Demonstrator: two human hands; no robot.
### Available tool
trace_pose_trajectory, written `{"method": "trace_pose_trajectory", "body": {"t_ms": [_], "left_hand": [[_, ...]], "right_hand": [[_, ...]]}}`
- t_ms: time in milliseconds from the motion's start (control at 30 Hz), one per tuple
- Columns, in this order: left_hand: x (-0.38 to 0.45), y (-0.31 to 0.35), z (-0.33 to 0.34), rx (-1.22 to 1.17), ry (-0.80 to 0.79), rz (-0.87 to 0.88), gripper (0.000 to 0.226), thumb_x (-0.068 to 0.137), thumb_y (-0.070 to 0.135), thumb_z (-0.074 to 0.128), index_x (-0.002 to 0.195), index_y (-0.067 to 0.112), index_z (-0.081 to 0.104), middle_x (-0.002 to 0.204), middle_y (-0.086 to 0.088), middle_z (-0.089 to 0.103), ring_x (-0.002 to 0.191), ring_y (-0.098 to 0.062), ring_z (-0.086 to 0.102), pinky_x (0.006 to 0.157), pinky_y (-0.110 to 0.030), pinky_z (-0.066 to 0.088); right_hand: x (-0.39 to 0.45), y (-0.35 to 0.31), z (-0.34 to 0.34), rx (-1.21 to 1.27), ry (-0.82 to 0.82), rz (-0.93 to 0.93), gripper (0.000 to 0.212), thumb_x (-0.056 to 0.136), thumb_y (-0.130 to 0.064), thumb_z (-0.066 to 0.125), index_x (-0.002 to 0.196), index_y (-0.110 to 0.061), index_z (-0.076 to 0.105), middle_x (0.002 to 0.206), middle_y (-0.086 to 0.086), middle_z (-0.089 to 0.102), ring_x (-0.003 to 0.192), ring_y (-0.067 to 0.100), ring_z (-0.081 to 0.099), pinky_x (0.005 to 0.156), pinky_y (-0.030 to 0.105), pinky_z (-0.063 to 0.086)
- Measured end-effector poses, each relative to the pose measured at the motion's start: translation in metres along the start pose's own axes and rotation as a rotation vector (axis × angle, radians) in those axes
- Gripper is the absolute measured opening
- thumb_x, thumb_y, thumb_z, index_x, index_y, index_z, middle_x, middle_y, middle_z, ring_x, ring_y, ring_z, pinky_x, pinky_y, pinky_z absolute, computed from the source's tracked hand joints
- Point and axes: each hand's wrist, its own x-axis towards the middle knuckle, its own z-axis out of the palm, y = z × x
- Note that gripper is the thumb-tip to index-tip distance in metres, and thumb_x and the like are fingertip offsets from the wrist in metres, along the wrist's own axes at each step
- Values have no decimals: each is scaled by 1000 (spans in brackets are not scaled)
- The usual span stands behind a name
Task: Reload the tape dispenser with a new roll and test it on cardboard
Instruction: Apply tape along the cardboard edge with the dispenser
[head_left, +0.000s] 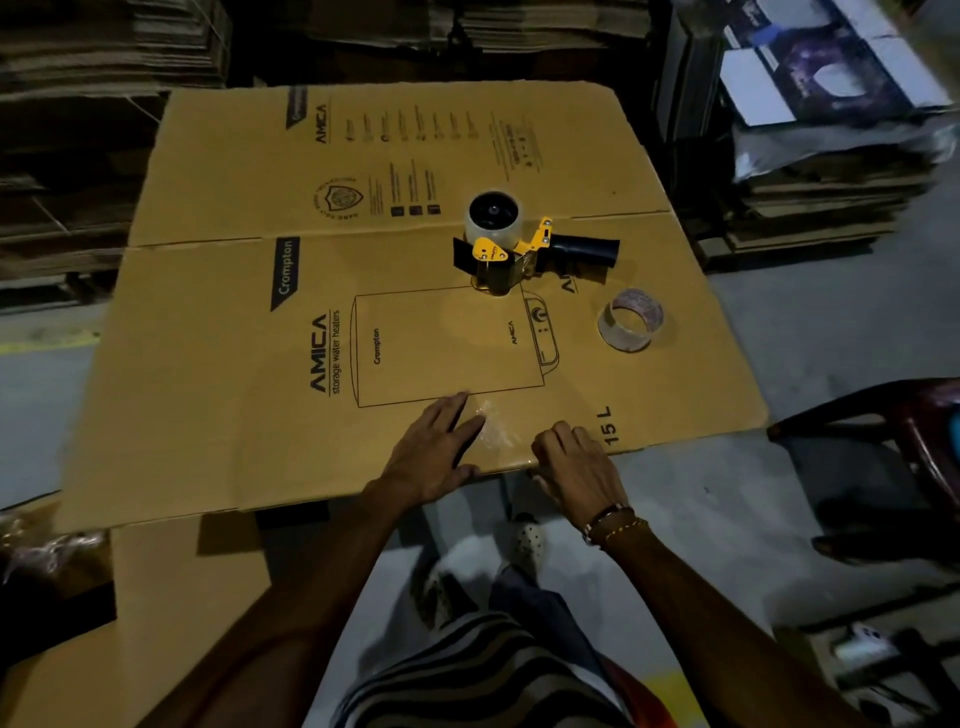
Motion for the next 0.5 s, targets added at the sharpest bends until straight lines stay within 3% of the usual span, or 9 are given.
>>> {"method": "trace_pose_trajectory", "body": {"t_ms": [67,167,333,500], "left_hand": [[-2,5,-2,48,21,-4,76,89,48,60,153,23,26,165,-10,5,149,-33,11,117,-44,26],[-10,13,4,113,93,53,68,86,42,64,145,18,41,162,-15,20,143,-35,27,113,-47,34],[-3,15,1,63,210,53,30,88,36,58,114,23,66,142,-4,53,124,-29,51,93,-43,46],[24,13,-20,24,245,-15,25,94,32,47,104,22,67,113,0,66,98,-25,59,79,-40,49]], "right_hand": [[3,4,-5,74,3,1,40,75,-23,81,103,-18,52,103,3,55,86,21,50,68,27,33],[10,11,-13,182,-67,-35,34,80,-15,74,108,-17,54,110,3,53,94,23,51,69,29,34],[25,30,-27,419,-243,-24,28,80,-8,67,105,-18,60,106,0,57,92,19,55,76,31,46],[39,52,-38,561,-64,147,14,84,-11,63,92,-22,61,97,-3,66,89,18,63,77,37,53]]}}
